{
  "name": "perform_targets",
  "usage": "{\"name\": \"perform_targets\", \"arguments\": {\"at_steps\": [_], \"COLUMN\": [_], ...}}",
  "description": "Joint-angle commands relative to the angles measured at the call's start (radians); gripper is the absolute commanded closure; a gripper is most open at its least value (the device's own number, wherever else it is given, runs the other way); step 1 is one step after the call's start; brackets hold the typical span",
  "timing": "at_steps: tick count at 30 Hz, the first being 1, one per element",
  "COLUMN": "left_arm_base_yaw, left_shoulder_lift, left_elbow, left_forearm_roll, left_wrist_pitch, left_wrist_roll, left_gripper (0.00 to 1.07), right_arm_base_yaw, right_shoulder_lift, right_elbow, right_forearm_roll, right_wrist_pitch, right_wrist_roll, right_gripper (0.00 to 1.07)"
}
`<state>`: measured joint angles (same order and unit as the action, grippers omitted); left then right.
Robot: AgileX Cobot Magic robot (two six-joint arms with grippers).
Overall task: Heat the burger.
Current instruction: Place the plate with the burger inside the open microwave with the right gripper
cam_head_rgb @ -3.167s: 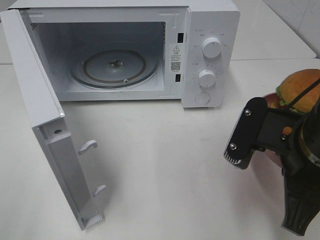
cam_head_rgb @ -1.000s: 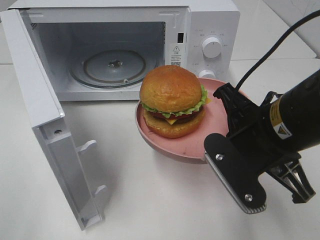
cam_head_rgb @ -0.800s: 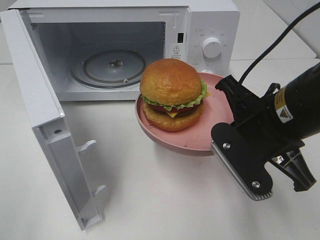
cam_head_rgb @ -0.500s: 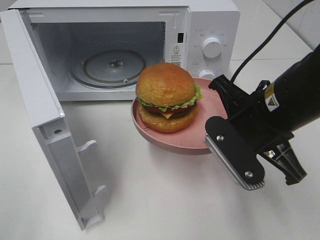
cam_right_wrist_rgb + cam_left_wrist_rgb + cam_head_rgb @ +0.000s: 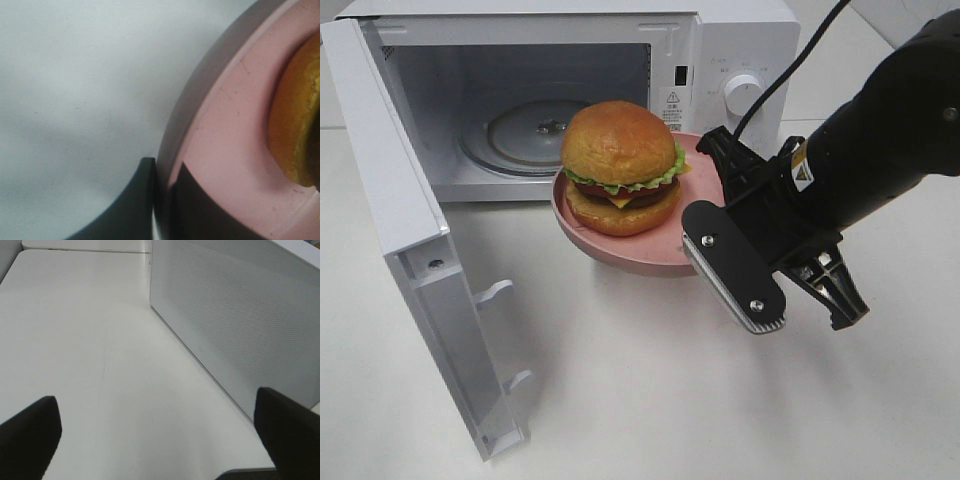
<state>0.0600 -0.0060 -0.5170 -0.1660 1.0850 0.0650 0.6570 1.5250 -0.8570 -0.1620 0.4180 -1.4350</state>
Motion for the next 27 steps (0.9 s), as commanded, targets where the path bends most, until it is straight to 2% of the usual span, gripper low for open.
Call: {"name": "perform_targets", "arguments": {"at_steps": [1, 13, 27], "left_arm_base_yaw": [-0.004, -0.004, -0.004], "left_shoulder_lift": [-0.017, -0.017, -0.017], "left_elbow": [0.002, 0.002, 0.002], "left_forearm_roll": [-0.001, -0.001, -0.001], "left_wrist_pitch": [-0.016, -0.016, -0.016], "left_wrist_roll": [0.001, 0.001, 0.001], "left_gripper": [0.05, 0.05, 0.05], "right_arm_base_yaw": [-0.001, 0.025, 0.025], "right_shoulder_lift": [0.024, 0.140, 0.271], "right_elbow": [-0.046, -0.138, -0.313], "right_forearm_roll": [-0.002, -0.003, -0.004], "right_wrist_pitch": [-0.099, -0.137, -0.077], "right_wrist_roll": [-0.004, -0.003, -0.001], "right_gripper": [1.07, 1.07, 1.07]}}
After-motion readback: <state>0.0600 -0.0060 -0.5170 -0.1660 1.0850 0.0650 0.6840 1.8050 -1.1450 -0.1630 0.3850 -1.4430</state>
